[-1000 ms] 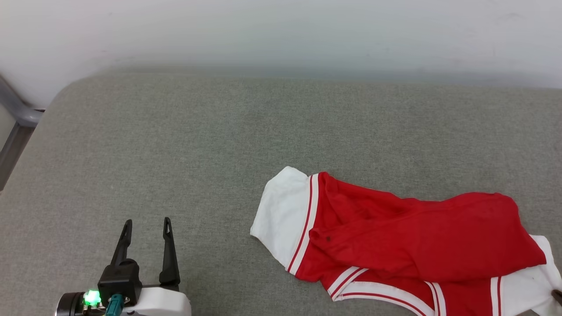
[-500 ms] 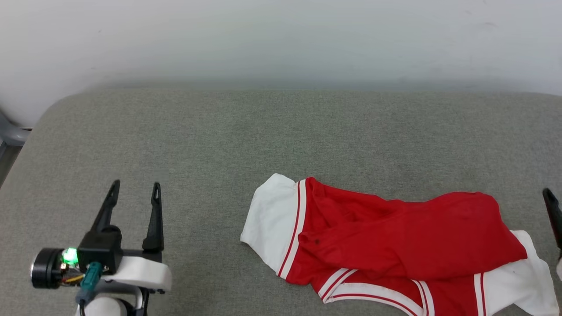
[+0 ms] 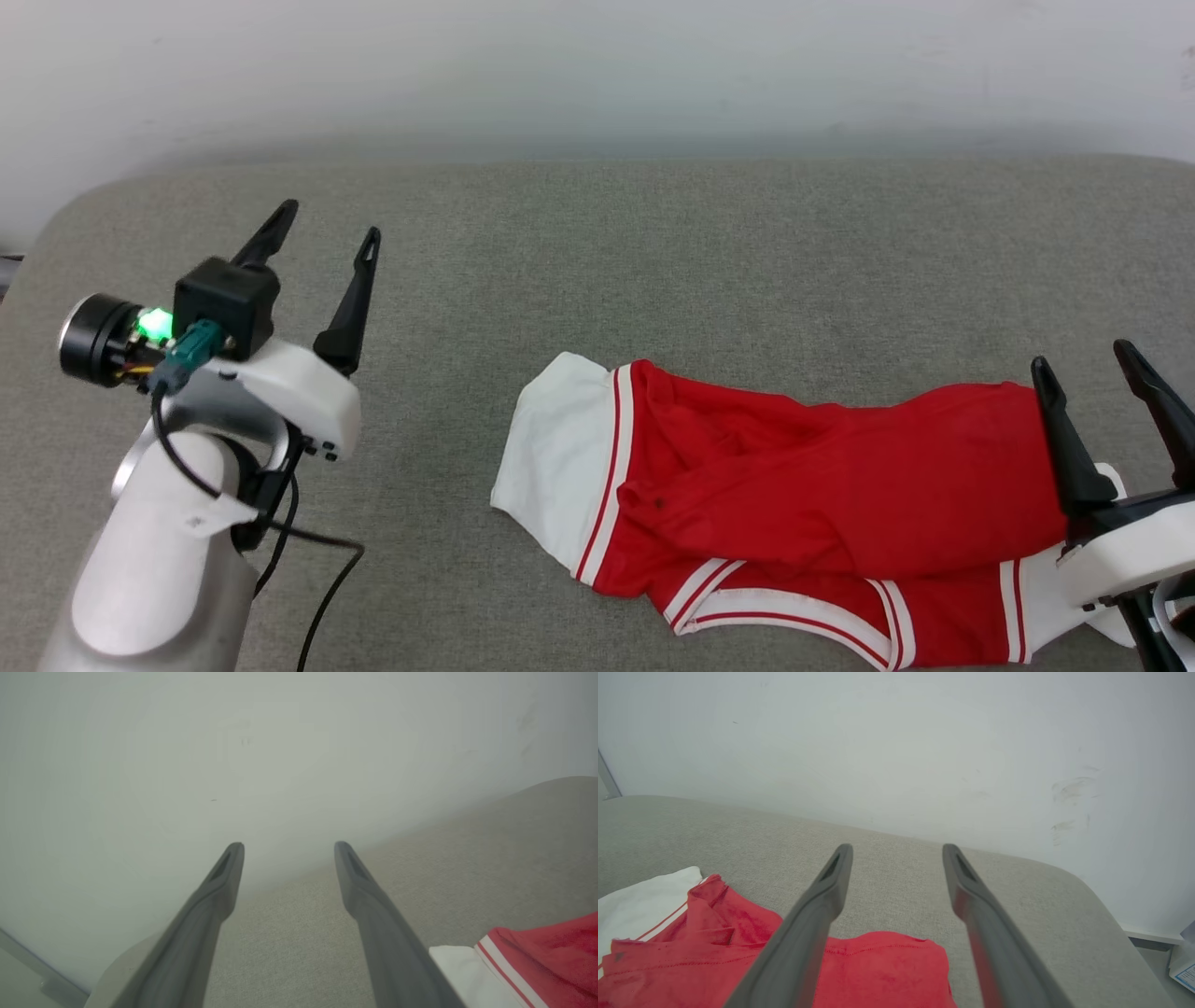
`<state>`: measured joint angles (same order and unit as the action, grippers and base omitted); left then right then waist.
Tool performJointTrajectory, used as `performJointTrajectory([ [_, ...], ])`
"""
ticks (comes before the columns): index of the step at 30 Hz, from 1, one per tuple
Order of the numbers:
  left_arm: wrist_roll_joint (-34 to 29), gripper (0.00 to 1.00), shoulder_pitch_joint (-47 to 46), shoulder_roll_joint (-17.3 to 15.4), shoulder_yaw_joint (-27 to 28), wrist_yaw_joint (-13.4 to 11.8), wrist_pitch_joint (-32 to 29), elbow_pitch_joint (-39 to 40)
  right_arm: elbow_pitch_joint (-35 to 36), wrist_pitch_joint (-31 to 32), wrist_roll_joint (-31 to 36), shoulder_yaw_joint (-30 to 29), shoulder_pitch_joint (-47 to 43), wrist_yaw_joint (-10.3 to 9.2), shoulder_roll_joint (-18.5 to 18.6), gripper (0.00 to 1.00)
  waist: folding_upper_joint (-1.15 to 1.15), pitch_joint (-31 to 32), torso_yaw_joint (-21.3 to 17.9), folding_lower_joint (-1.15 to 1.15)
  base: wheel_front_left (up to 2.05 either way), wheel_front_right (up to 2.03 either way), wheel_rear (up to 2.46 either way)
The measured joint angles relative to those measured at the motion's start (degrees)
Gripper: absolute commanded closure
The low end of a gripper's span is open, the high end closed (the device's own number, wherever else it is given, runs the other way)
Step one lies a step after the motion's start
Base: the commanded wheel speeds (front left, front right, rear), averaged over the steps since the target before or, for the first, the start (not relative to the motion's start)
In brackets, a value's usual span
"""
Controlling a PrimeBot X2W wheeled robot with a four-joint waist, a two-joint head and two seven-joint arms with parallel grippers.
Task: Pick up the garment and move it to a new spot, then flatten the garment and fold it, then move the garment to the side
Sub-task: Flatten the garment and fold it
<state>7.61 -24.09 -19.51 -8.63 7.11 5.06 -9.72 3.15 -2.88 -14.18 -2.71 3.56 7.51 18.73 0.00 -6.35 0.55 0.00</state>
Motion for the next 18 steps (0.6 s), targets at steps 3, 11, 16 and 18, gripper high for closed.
performJointTrajectory([
  [3,5.5,0.0,-3.9,-2.0,-5.3,0.2,-7.1,-1.2,2.5,1.0,1.3,0.5,-0.7,0.0,-1.2,0.0,0.0,-0.9,-0.4,0.0,0.0,0.0,0.0],
  [11,23.6,0.0,-11.8,-10.0,-23.8,0.3,-28.8,-2.0,4.5,2.4,2.2,1.8,-0.9,0.0,-2.2,0.0,0.0,-2.8,-2.0,0.0,0.0,0.0,0.0],
  [16,31.5,0.0,-15.4,-13.2,-33.0,0.3,-38.0,-1.7,4.4,2.4,2.4,2.4,-0.1,0.0,-2.2,0.0,0.0,-3.8,-2.9,0.0,0.0,0.0,0.0],
  [18,33.6,0.0,-16.4,-13.9,-36.1,0.3,-40.1,-1.8,4.3,2.4,2.4,2.7,0.1,0.0,-2.2,0.0,0.0,-4.2,-3.2,0.0,0.0,0.0,0.0],
])
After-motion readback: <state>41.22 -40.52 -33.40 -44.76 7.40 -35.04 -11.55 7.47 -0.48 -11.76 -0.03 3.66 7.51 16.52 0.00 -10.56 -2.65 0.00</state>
